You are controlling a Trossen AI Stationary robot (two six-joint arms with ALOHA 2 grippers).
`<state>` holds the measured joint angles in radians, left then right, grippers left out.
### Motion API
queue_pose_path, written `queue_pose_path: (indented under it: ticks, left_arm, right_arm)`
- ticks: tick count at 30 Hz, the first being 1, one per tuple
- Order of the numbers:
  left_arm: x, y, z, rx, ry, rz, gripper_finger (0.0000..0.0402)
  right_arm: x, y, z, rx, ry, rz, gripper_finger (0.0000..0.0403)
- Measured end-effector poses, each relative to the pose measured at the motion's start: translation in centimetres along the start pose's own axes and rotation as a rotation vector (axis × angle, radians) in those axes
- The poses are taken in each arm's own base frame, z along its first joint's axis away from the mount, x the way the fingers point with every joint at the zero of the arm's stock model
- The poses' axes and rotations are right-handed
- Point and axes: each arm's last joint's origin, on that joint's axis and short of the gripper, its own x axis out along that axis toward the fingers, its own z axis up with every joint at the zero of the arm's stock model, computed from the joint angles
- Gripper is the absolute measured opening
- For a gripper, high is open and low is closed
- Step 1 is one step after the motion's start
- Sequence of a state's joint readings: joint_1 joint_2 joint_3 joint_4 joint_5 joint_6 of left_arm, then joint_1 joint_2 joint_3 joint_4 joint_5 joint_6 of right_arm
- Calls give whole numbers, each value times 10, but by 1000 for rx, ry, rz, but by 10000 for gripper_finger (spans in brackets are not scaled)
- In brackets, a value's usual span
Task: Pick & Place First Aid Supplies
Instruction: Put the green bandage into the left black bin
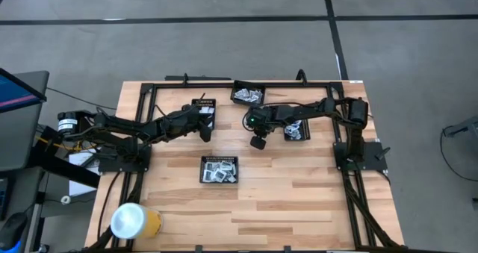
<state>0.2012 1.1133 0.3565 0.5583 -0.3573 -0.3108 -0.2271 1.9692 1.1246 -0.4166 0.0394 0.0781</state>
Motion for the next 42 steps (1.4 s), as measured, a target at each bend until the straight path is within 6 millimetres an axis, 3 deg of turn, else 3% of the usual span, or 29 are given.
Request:
queue_pose_path:
  ticks: [8, 17, 21, 24, 28, 36, 42]
  left_arm:
    - [0, 0, 0, -7, 0, 0, 97]
    - [0, 0, 0, -10, -3, -5, 97]
    - [0, -3, 1, -12, 11, -97, 97]
    - [-1, -10, 5, 56, 1, -294, 97]
    - [-5, -18, 11, 137, -53, -519, 97]
    - [-5, -18, 13, 178, -78, -520, 99]
    - [-5, -17, 13, 226, -93, -503, 124]
  right_arm:
    - [-28, 5, 3, 16, -59, 108, 4]
    - [-84, 3, 18, 19, -300, 130, 1]
    - [-104, 4, 23, 6, -395, 199, 1]
    - [-115, 6, 27, -11, -462, 276, 1]
    - [-123, 10, 32, -50, -528, 390, 1]
    - [-127, 21, 35, -99, -574, 483, 1]
    - [-128, 28, 34, -120, -569, 514, 1]
